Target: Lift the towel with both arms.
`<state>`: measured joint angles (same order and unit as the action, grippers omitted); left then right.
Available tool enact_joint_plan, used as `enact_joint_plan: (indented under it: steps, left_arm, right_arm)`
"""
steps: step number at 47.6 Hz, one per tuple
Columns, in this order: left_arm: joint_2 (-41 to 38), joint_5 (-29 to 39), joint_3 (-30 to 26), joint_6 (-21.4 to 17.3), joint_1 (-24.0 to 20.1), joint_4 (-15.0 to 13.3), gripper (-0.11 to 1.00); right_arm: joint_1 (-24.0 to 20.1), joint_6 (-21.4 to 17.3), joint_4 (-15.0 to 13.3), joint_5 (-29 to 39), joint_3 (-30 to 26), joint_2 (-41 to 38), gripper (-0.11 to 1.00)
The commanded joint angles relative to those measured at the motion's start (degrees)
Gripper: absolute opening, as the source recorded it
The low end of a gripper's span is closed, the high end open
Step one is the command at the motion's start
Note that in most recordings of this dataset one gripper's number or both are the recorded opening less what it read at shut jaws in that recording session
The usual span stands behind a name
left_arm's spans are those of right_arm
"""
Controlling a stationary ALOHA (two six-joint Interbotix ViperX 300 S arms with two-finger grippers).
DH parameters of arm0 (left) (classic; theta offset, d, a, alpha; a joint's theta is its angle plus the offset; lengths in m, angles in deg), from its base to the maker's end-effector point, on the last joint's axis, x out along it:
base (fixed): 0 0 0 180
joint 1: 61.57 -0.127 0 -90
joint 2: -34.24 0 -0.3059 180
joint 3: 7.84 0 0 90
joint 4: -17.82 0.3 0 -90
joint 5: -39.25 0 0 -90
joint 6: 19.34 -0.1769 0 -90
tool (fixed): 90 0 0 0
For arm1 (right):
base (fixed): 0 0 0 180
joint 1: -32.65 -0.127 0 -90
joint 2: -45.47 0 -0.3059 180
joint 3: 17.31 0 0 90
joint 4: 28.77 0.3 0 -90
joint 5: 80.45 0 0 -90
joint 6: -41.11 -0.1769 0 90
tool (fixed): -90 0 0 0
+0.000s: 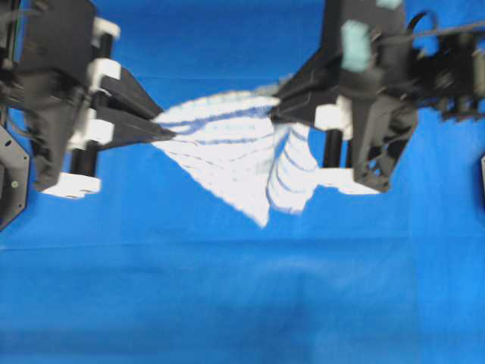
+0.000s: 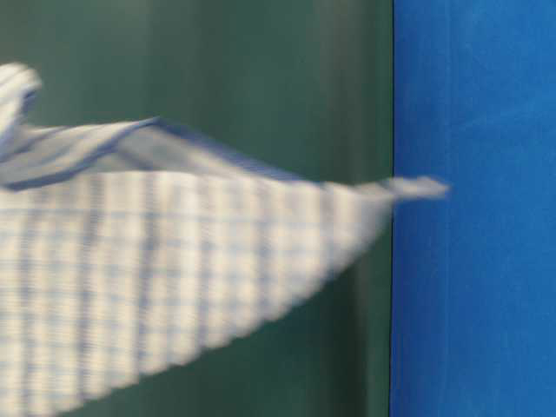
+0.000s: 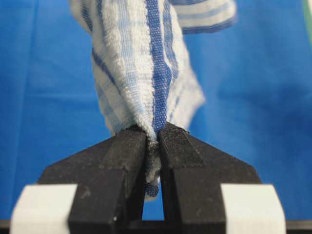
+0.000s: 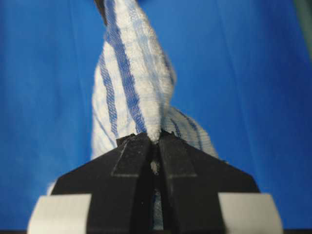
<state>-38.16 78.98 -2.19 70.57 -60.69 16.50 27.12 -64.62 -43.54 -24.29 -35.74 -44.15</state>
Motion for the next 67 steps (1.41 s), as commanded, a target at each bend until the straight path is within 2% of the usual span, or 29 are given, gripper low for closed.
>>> enact_joint_plan:
  steps: [1,10,35,37,40,48,50,52,54,67]
  left_arm:
    - [1.14,1.23,-3.78,0.09,0.00,0.09,0.03]
    - [1.49,3.87,-8.00,0.18,0.00,0.09,0.03]
    - [2.20,2.90,-8.00,0.00,0.00,0.18,0.04]
    - [2.20,2.64,-8.00,0.00,0.00,0.18,0.09]
    - [2.37,2.11,-7.91,0.00,0.00,0.18,0.22]
    - [3.34,0.97,-7.38,-0.09,0.00,0.18,0.72]
    - [3.69,0.88,-7.12,0.00,0.00,0.18,0.82]
    - [4.22,0.79,-6.77,0.00,0.00,0.09,0.89]
    - [4.66,0.53,-6.59,0.09,0.00,0.18,0.93]
    - [5.01,-0.62,-4.31,0.18,0.00,0.09,0.91]
  right_arm:
    - [0.00,0.62,-0.18,0.53,-3.78,1.32,0.03]
    - [-0.09,1.58,-0.18,2.99,-7.73,1.58,0.03]
    - [-0.09,4.39,0.00,1.49,-7.82,0.79,0.03]
    - [-0.09,4.92,0.00,0.44,-7.82,0.70,0.03]
    - [0.00,5.36,-0.18,-0.70,-7.82,0.70,0.05]
    - [-0.09,5.80,-2.46,-1.23,-7.73,0.62,0.52]
    - [0.00,5.80,-2.81,-1.05,-7.73,0.70,0.62]
    - [-0.09,5.71,-3.08,-0.97,-7.56,0.70,0.68]
    - [0.00,5.71,-3.25,-0.70,-7.56,0.62,0.70]
    - [-0.09,3.52,-3.08,2.20,-5.98,-0.26,0.68]
